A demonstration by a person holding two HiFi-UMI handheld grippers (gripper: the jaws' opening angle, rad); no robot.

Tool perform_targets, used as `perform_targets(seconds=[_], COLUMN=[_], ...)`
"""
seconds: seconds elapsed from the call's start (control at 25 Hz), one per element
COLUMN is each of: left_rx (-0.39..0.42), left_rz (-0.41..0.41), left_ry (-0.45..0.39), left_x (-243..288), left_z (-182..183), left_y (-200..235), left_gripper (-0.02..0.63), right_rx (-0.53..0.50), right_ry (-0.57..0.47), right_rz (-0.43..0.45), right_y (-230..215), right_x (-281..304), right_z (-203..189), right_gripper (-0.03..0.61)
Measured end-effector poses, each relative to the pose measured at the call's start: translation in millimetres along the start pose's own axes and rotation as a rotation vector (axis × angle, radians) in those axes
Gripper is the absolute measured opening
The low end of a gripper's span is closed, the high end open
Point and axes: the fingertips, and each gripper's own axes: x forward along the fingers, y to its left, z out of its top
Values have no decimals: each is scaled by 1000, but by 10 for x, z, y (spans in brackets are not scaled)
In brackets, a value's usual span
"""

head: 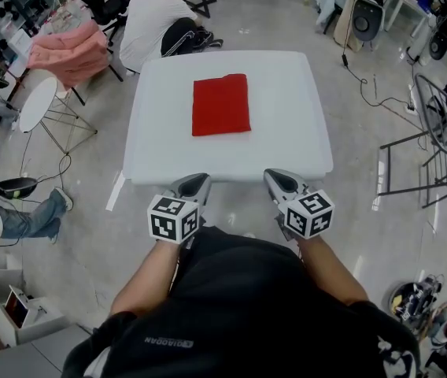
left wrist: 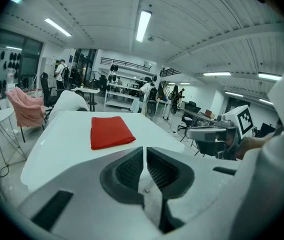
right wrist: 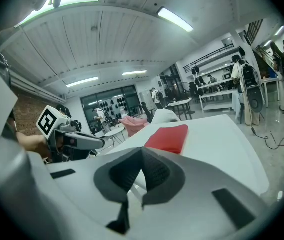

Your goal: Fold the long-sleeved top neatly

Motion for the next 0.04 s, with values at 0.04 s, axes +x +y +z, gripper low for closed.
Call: perform_targets(seconds=[0.04], left_rx=[0], left_rz=[0], left_ry=[-1], left_x=[6], left_z=[7], left_y=[-1], left_gripper=[23], right_rx=[0], right_ry=[1], right_rz=[0], right_y=[-6], right_x=[2], right_z=[0], right_gripper=[3])
